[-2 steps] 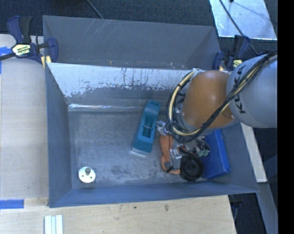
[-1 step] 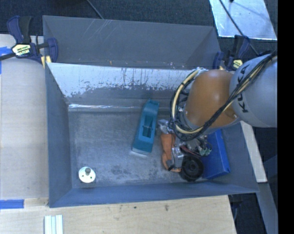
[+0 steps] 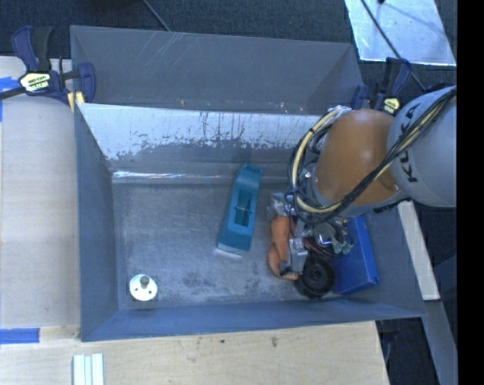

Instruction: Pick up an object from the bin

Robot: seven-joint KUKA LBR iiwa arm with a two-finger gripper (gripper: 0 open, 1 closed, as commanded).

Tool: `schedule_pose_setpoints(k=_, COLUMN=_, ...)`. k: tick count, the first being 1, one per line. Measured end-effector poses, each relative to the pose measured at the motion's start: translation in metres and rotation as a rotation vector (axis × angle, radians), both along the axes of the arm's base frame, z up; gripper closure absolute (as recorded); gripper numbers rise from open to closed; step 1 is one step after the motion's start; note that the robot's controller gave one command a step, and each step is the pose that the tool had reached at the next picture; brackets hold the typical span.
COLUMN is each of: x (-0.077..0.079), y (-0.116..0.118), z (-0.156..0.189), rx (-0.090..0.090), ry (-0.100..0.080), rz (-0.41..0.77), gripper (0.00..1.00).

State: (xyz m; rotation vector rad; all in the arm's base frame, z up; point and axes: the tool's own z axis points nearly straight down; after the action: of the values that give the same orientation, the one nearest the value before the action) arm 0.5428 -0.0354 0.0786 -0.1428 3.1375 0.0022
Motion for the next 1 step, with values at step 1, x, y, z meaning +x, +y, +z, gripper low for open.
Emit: schedule_pose_setpoints(k=1, x=0.0076, y=-0.0202, z=-0.0040, rx=0.001, ry=-0.005, rz=-0.104, gripper=0.00)
